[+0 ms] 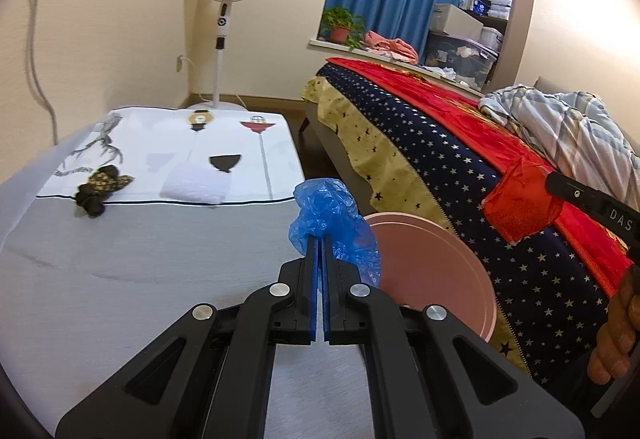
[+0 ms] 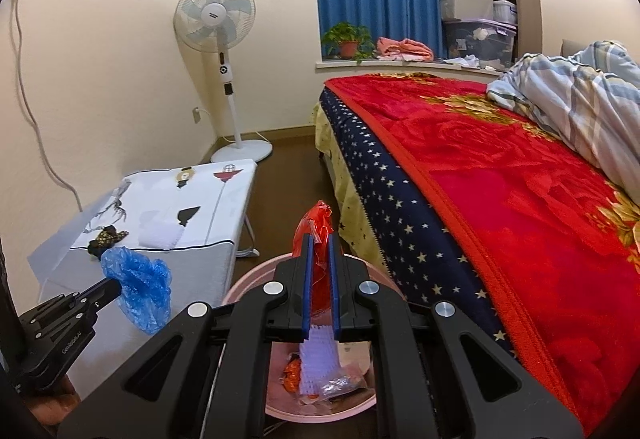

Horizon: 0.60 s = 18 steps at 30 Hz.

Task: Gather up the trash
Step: 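Lift and carry the blue and red bags with both grippers over the pink bin, then open both grippers to drop the blue and red bags into the bin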

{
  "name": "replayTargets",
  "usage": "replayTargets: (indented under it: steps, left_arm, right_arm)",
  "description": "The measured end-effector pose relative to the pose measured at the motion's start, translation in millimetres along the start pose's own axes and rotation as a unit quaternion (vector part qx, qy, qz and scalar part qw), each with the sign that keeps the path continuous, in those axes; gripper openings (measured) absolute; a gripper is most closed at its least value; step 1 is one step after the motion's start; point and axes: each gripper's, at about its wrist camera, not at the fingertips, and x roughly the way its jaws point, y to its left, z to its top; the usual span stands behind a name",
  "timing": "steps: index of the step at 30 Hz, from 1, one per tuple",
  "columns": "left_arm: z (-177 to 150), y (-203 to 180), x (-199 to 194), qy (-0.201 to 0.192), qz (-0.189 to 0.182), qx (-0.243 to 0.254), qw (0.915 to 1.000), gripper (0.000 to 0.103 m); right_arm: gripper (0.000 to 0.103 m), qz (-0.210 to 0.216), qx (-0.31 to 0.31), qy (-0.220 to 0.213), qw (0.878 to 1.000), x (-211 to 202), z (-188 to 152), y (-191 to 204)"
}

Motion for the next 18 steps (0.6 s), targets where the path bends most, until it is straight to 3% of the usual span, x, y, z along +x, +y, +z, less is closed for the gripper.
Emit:
replayTargets:
  steps: [18]
  left_arm:
    - [-9,-45,52,0.033,-0.036,0.021,0.9986,0.001]
  right_arm:
    - [0.008,-0.024,0.003,0.026,0.999,25,-4,-17]
